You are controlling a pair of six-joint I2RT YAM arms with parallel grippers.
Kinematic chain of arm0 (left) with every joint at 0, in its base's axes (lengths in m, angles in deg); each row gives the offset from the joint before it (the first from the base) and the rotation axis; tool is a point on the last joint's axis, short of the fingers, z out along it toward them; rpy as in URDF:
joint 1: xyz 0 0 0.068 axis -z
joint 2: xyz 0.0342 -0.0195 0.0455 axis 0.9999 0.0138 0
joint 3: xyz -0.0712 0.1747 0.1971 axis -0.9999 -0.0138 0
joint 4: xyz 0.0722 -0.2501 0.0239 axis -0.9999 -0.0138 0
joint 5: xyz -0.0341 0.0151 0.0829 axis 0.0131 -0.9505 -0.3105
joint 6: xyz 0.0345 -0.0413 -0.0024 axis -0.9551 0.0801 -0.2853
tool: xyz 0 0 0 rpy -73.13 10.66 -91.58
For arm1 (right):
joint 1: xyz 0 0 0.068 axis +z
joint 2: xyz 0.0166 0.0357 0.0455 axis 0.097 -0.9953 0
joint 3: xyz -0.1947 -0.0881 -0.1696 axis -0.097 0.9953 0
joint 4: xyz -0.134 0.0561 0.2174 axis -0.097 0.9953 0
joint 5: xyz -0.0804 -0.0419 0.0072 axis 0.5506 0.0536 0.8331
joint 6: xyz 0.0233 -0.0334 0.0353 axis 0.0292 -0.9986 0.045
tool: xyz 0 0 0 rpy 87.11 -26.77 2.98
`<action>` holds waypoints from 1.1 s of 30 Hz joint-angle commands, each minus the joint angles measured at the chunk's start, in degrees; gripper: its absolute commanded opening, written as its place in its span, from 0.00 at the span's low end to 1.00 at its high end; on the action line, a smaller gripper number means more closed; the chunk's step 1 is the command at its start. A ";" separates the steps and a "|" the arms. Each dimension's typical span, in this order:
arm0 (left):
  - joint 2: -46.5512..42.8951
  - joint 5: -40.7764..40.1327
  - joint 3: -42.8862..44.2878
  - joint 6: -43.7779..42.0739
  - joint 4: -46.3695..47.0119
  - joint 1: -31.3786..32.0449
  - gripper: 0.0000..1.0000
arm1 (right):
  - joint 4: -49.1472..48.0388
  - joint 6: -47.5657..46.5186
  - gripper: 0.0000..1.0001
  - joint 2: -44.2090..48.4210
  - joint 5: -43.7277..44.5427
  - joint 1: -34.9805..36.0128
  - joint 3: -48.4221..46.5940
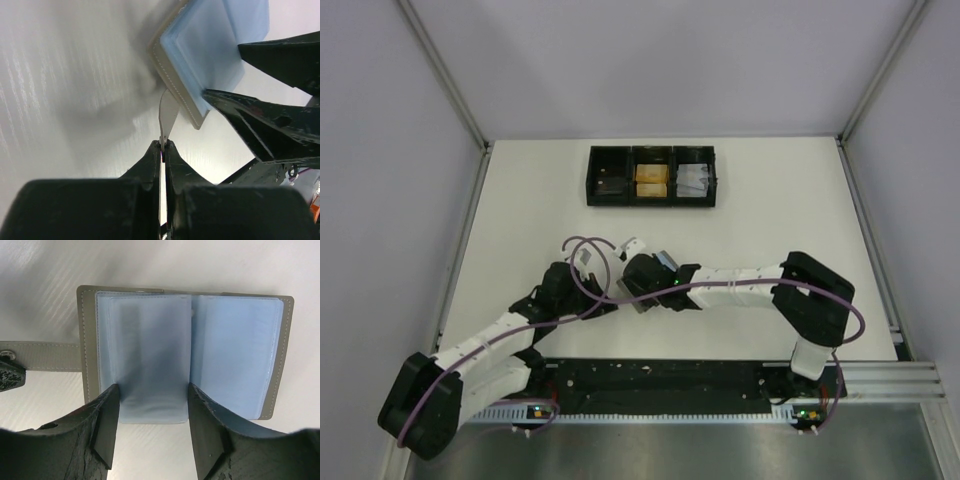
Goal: Take the credit cards out of the card holder
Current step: Remove the credit card from the card holder.
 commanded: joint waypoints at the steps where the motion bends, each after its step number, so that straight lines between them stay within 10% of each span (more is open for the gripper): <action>1: -0.78 -0.58 -0.63 -0.99 -1.12 0.10 0.00 | 2.60 -1.09 0.50 5.31 3.13 -1.23 -0.24; 10: -0.17 0.03 -0.90 -1.61 -1.12 0.10 0.00 | 3.13 -0.39 0.73 8.83 0.05 -3.95 0.20; 33: -1.31 0.82 -1.51 -2.05 -1.91 0.10 0.00 | 5.59 -0.56 0.76 9.97 5.93 -7.55 0.64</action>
